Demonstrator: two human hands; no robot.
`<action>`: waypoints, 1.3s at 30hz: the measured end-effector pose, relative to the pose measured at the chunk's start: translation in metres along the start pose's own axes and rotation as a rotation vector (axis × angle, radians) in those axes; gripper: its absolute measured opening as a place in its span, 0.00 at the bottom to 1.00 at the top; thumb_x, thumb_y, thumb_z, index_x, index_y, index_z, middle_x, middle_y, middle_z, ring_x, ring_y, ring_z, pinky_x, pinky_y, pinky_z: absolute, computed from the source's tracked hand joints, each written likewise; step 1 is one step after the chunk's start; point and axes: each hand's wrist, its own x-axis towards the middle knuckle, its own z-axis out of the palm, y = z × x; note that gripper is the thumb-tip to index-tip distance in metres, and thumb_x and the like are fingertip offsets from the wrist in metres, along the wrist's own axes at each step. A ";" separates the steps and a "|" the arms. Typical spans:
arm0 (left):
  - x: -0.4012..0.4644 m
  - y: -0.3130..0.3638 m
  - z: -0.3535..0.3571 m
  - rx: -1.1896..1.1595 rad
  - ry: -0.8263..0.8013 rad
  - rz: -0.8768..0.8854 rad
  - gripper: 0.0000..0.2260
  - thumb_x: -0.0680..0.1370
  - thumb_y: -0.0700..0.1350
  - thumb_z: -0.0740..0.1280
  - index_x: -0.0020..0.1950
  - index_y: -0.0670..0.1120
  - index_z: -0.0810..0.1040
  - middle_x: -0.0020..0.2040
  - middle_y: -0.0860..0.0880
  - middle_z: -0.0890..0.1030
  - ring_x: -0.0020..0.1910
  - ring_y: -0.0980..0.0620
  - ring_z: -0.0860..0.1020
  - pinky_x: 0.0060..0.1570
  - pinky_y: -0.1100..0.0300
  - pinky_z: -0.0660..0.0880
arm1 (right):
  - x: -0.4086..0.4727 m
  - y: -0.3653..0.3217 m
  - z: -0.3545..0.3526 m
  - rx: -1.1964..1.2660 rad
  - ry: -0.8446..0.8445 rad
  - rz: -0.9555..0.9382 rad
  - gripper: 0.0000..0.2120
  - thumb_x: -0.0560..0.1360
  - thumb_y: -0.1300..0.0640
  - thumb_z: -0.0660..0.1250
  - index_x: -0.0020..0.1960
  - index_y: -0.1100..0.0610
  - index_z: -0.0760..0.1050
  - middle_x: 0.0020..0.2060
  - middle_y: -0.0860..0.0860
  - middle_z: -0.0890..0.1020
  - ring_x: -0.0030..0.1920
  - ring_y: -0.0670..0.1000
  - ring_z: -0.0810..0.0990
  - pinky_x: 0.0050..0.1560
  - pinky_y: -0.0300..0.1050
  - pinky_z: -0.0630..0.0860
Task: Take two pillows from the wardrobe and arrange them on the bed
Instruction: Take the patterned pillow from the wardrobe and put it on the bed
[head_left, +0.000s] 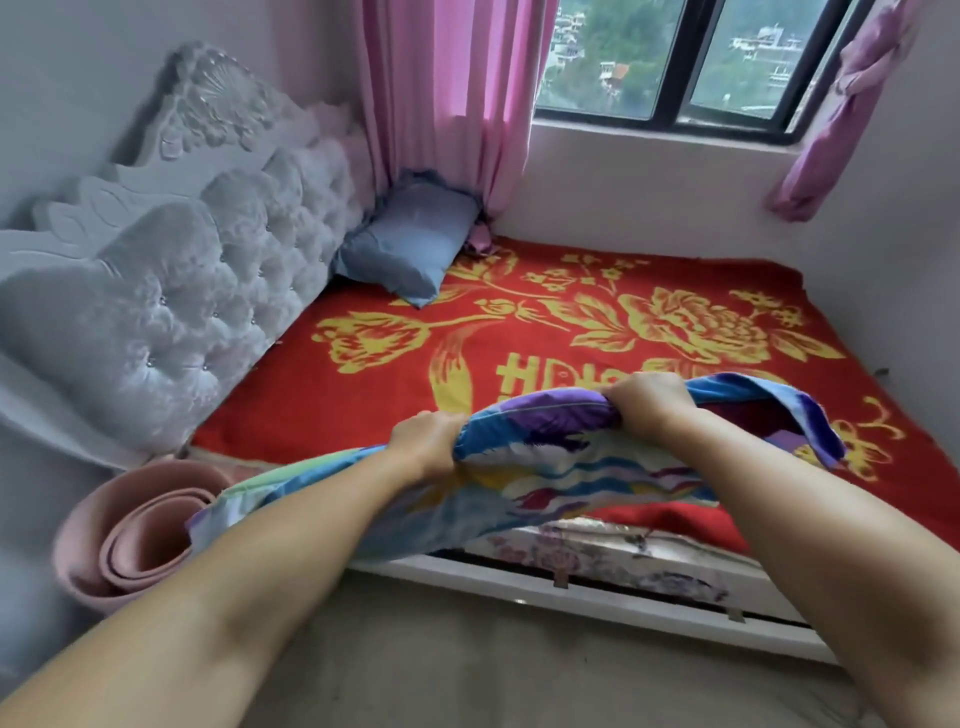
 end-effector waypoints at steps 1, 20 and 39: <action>0.017 -0.007 -0.005 0.004 0.010 0.004 0.10 0.68 0.48 0.63 0.49 0.54 0.71 0.50 0.48 0.79 0.50 0.42 0.78 0.37 0.55 0.66 | 0.016 0.004 -0.005 0.015 0.015 -0.002 0.11 0.78 0.49 0.58 0.55 0.44 0.77 0.54 0.49 0.83 0.55 0.55 0.81 0.44 0.45 0.71; 0.271 -0.217 -0.032 -0.185 0.049 -0.380 0.13 0.70 0.48 0.65 0.54 0.53 0.75 0.53 0.47 0.81 0.52 0.41 0.79 0.44 0.54 0.75 | 0.446 -0.049 -0.106 -0.176 -0.078 -0.302 0.13 0.77 0.48 0.62 0.59 0.48 0.78 0.56 0.49 0.81 0.58 0.54 0.80 0.48 0.45 0.72; 0.396 -0.555 0.062 -0.523 -0.329 -0.588 0.33 0.67 0.61 0.70 0.68 0.48 0.70 0.65 0.41 0.76 0.63 0.42 0.75 0.60 0.49 0.74 | 0.699 -0.354 0.002 0.281 -0.308 -0.188 0.33 0.79 0.58 0.55 0.79 0.52 0.44 0.79 0.49 0.44 0.79 0.54 0.45 0.74 0.68 0.49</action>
